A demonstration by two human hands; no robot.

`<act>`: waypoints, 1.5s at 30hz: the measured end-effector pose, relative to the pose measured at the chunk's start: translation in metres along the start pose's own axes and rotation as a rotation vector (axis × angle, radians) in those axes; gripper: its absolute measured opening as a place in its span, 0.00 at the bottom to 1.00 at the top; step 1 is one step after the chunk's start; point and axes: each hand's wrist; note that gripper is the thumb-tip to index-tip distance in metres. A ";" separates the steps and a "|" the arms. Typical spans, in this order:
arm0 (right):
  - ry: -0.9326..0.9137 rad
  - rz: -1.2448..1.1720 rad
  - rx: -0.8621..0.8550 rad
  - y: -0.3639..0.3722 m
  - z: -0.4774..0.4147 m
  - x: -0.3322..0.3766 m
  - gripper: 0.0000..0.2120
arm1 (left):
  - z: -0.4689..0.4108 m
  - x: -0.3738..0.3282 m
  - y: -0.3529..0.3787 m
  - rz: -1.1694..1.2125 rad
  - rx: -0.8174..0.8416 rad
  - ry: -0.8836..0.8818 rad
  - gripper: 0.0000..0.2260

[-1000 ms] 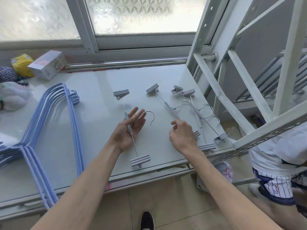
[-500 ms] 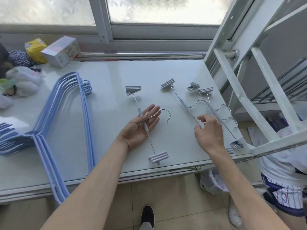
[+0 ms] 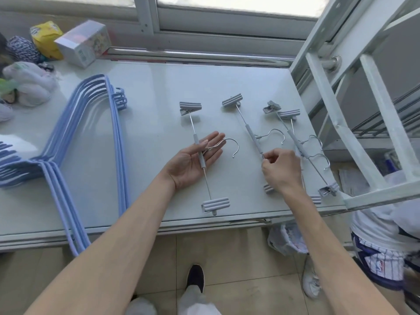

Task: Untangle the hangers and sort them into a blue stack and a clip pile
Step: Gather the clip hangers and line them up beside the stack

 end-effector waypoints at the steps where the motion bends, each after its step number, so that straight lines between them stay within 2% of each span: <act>1: -0.002 -0.016 0.009 0.001 0.000 0.003 0.10 | 0.000 0.001 0.000 -0.002 0.003 0.002 0.20; 15: -0.159 -0.146 -0.012 0.025 0.032 0.026 0.06 | 0.001 0.011 0.001 0.000 -0.048 0.049 0.20; 23: -0.161 -0.214 0.001 0.012 0.055 0.032 0.06 | 0.002 0.009 0.002 -0.016 -0.068 0.041 0.19; 29: -0.176 -0.168 0.024 0.020 0.072 0.028 0.06 | 0.002 0.008 0.005 -0.079 -0.070 0.047 0.20; 35: -0.200 -0.195 0.036 0.031 0.084 0.029 0.07 | 0.002 0.009 0.017 -0.135 -0.188 0.127 0.14; 38: -0.218 -0.203 0.038 0.036 0.089 0.032 0.08 | -0.001 0.010 0.022 -0.146 -0.257 0.178 0.14; 45: -0.188 -0.260 0.113 0.029 0.092 0.034 0.05 | -0.001 0.008 0.031 -0.117 -0.268 0.146 0.13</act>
Point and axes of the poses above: each hand's wrist, its own z-axis away from the middle knuckle, its own y-axis out of the palm, x = y × z, and after that the axes turned 12 degrees about -z, right-handed
